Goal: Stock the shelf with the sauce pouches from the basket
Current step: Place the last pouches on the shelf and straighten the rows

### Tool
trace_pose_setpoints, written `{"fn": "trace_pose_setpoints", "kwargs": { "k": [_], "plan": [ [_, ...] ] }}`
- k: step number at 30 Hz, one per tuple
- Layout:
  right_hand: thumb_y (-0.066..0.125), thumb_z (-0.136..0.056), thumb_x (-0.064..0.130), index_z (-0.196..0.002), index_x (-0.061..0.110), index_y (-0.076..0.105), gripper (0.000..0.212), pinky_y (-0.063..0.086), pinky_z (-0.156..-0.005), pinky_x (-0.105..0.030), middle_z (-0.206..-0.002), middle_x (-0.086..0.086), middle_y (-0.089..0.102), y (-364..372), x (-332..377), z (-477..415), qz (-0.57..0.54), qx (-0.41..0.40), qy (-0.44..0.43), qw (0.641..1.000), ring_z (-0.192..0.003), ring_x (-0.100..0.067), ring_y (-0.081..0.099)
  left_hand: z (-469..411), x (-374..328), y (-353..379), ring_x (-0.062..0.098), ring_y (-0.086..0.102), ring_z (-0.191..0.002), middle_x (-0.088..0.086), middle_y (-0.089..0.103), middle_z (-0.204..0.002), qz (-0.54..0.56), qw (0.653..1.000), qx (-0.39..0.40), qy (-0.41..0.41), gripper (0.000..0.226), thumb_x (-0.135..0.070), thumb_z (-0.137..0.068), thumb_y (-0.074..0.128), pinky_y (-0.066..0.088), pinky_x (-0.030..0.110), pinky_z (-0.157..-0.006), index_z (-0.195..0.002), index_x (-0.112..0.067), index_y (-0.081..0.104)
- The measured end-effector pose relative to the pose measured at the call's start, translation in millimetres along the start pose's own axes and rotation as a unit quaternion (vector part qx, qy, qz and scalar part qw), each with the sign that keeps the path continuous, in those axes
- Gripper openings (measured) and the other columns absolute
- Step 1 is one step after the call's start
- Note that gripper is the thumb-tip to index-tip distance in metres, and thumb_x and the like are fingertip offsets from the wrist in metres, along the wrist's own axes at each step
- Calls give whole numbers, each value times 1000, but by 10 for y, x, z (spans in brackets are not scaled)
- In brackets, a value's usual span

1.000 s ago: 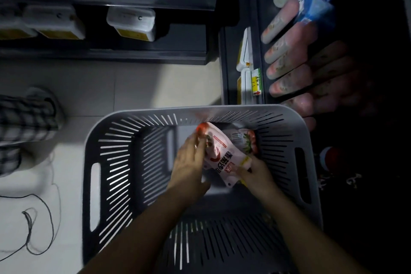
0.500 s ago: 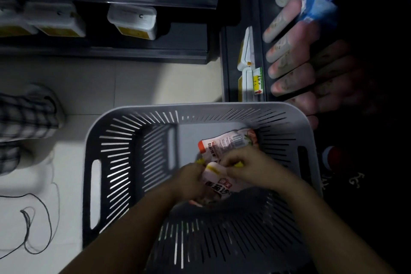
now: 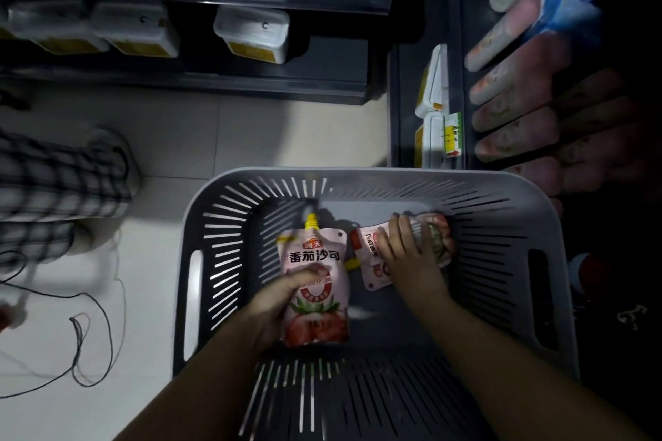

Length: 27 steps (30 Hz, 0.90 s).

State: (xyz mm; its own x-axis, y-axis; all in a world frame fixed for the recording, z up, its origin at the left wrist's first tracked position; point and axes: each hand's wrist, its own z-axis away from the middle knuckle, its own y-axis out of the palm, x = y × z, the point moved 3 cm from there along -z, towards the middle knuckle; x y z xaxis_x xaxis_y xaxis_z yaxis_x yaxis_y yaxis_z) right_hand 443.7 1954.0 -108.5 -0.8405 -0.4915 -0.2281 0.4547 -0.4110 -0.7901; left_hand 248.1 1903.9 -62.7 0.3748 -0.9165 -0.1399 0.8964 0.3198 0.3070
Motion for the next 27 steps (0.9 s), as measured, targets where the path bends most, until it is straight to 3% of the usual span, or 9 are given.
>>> {"fn": "trace_pose_setpoints", "kwargs": {
  "k": [3, 8, 11, 13, 15, 19, 21, 24, 27],
  "plan": [
    [33, -75, 15, -118, 9, 47, 45, 27, -99, -54, -122, -20, 61, 9, -77, -32, 56, -67, -18, 996, -119, -35, 43, 40, 47, 21, 34, 72, -66, 20, 73, -81, 53, 998, 17, -22, 25, -9, -76, 63, 59, 45, -59, -100, -4, 63],
    [50, -70, 17, -113, 12, 65, 46, 46, -90, -51, -110, -15, 67, -128, -193, -29, -54, -90, -28, 994, -104, -32, 63, 18, 127, -6, 42, 62, -108, 25, 65, -116, 68, 997, 19, -35, 61, -7, -64, 74, 47, 55, -95, -121, 0, 56],
    [55, -67, 19, -117, 15, 60, 51, 43, -92, -44, -107, -11, 66, -196, -264, -13, -249, -31, 51, 967, -101, -33, 59, -3, 146, -16, 33, 72, -71, 21, 73, -85, 98, 995, 11, -19, 44, -8, -59, 74, 60, 45, -61, -101, 0, 63],
    [53, -80, 14, -95, 20, 63, 19, 47, -74, -33, -84, -6, 67, -318, -317, 10, -461, 0, 104, 881, -79, -28, 60, 20, 113, 1, 29, 71, -58, 19, 73, -74, 144, 989, 15, -2, 52, -12, -39, 89, 57, 40, -49, -86, 1, 69],
    [49, -81, -4, -70, 18, 59, 26, 43, -55, -24, -61, 0, 61, -307, -325, 79, -668, 108, 162, 719, -63, -21, 54, 38, 69, 15, 25, 70, -56, 17, 73, -72, 162, 987, 13, 4, 44, -18, -45, 86, 58, 37, -50, -82, 0, 70],
    [44, -54, 6, -60, 4, 59, 17, 46, -68, -34, -61, -11, 64, -204, -292, 373, -822, 199, 226, 483, -68, -30, 60, 91, -30, 62, 26, 72, -61, 18, 73, -81, 145, 989, 12, 2, 38, -14, -68, 66, 59, 37, -53, -104, -1, 62],
    [45, -62, 11, -70, 2, 67, 25, 49, -75, -37, -70, -15, 70, -219, -268, 476, -876, 193, 224, 380, -67, -28, 67, 123, -49, 70, 27, 72, -62, 18, 72, -84, 106, 994, -1, -2, 39, -10, -68, 67, 59, 38, -53, -106, -3, 61],
    [45, -79, 18, -88, 5, 72, 31, 50, -79, -41, -87, -18, 73, -307, -233, 572, -912, 207, 197, 295, -75, -29, 71, 201, -44, 79, 29, 71, -71, 19, 71, -93, 57, 998, -14, -7, 44, -8, -65, 70, 61, 41, -61, -107, -2, 61],
    [70, -73, 35, -102, 7, 69, 40, 54, -82, -41, -98, -19, 72, -412, -144, 658, -896, 227, 189, 331, -86, -32, 71, 323, -24, 134, 28, 70, -74, 18, 70, -96, 14, 1000, -4, 2, 36, -8, -71, 69, 59, 40, -65, -106, -2, 61]
  ]
}}
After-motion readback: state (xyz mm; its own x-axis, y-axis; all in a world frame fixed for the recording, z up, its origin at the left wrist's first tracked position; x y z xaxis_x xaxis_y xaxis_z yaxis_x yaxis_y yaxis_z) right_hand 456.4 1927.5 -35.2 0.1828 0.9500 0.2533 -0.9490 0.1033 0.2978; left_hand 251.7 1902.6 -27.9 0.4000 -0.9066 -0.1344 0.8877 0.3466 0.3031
